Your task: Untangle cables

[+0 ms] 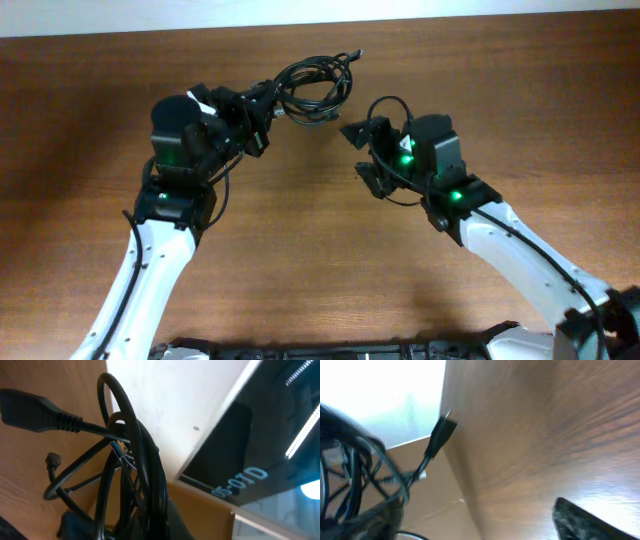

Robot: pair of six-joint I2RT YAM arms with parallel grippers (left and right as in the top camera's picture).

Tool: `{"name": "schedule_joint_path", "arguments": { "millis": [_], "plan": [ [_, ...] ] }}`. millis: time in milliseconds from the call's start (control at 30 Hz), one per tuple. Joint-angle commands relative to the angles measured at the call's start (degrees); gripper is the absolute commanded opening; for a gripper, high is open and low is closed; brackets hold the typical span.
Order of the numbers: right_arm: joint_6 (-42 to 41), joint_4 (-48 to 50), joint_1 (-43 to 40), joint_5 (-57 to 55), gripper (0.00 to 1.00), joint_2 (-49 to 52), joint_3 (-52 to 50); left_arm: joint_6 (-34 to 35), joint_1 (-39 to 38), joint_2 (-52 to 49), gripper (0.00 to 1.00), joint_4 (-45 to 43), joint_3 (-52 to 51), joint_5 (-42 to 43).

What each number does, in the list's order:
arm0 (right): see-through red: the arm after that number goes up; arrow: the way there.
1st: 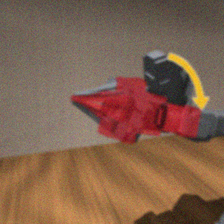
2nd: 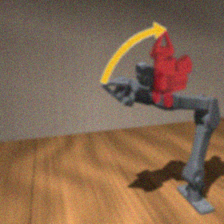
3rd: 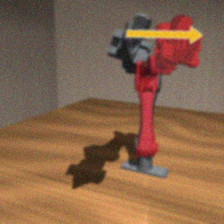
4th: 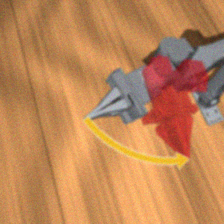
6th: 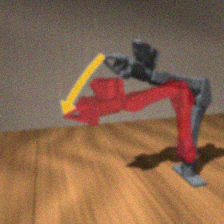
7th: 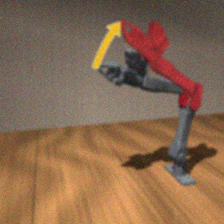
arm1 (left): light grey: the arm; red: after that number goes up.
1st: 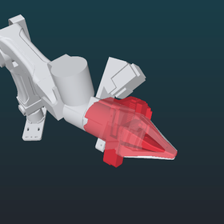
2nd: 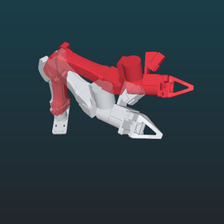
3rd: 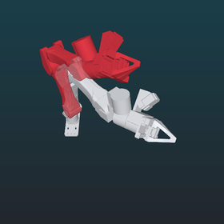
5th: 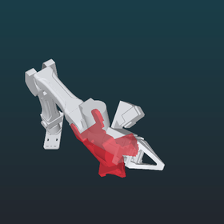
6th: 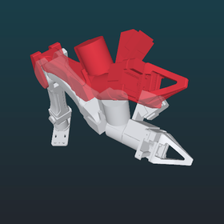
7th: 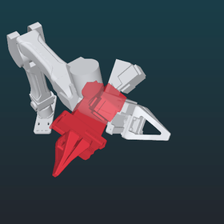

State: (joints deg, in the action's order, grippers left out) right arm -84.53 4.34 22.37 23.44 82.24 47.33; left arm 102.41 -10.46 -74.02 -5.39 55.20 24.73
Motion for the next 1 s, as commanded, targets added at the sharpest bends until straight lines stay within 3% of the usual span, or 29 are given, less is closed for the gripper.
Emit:
{"name": "schedule_joint_path", "arguments": {
  "millis": [0,233,533,967],
  "plan": [
    [-6.03,3.76,-0.63,1.03,0.99,0.59,-0.09,-0.81,0.13,4.17,0.00,-0.59,1.22,2.08],
    [-11.08,7.28,-4.90,1.90,1.00,0.59,-0.07,-1.44,0.13,8.74,0.00,0.26,1.22,3.28],
    [-13.53,11.98,-2.36,2.95,0.83,0.76,-0.07,-3.10,-1.88,9.64,0.00,7.61,1.22,3.98],
    [-15.43,11.56,1.40,3.80,0.76,4.46,-0.07,-3.06,-3.54,9.66,0.00,4.13,1.22,4.52]
  ]
}}
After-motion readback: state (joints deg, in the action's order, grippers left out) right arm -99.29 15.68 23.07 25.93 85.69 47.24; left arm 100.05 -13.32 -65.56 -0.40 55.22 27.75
